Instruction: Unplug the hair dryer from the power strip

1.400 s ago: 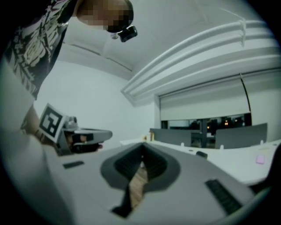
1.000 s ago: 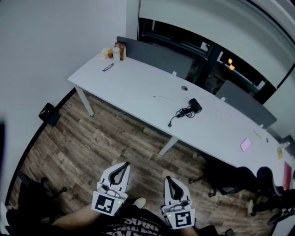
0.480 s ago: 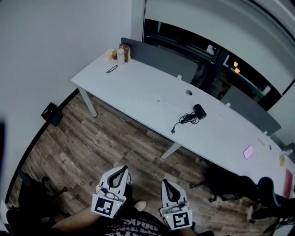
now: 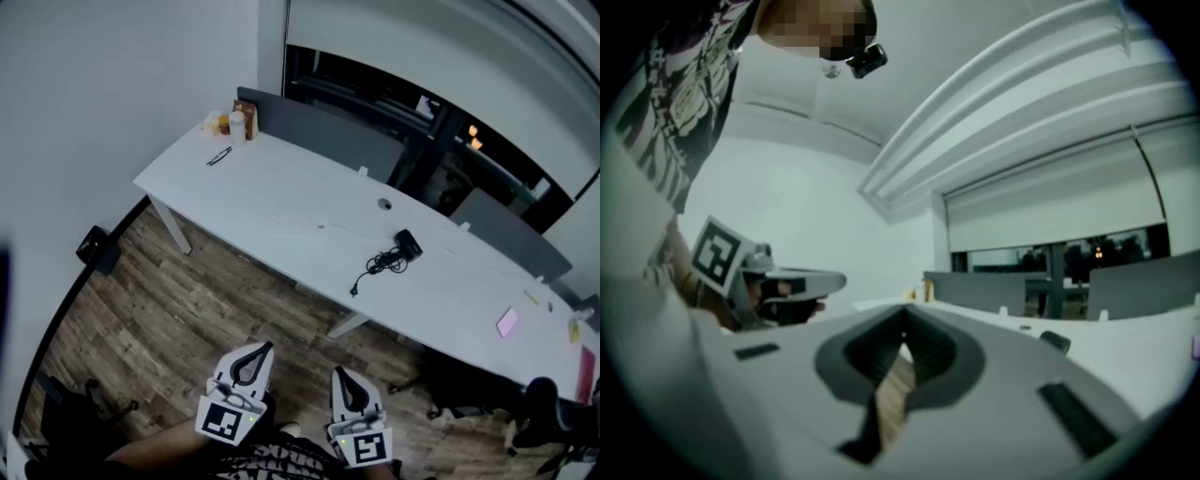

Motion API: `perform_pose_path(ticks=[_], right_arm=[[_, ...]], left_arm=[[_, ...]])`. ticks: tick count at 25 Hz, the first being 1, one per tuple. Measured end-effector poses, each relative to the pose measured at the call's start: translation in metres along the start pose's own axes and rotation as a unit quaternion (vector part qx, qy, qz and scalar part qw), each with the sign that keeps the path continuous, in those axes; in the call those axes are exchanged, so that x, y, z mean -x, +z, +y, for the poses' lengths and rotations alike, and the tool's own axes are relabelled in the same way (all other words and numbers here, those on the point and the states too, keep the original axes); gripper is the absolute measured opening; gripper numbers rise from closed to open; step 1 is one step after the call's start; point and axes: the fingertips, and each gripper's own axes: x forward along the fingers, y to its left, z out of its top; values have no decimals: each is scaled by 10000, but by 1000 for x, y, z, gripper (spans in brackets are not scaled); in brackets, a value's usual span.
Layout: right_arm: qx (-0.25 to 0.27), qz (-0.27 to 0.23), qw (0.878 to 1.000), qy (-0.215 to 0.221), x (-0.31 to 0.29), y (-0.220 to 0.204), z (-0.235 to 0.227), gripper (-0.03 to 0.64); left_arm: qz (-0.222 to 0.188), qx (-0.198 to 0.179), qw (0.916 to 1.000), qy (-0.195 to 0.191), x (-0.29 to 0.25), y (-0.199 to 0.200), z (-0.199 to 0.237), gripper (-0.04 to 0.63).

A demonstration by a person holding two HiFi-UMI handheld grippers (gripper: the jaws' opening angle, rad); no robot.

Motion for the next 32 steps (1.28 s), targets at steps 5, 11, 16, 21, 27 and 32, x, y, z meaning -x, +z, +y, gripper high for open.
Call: perform_pose_path(ticks=[5, 11, 16, 21, 27, 32], right_arm=[[63, -87, 9999, -16, -37, 9, -7, 28], [115, -42, 9999, 24, -73, 12, -9, 28], [89, 79, 9999, 11, -99, 9, -12, 28], [240, 68, 9997, 55, -127, 18, -7, 28], [366, 174, 9991, -112, -148, 27, -9, 28], [542, 148, 9975, -436, -150, 44, -40, 28]], left_arm=[[-120, -91, 9998, -163, -30, 7, 19, 28], [-56, 59, 9998, -156, -49, 3, 46, 27], [60, 263, 9996, -25, -60, -6, 78, 27], [-1, 306, 9995, 57, -73, -2, 109, 28], [-142, 442, 9989, -52, -88, 6, 133, 28], [-300, 444, 9984, -149, -104, 18, 142, 28]])
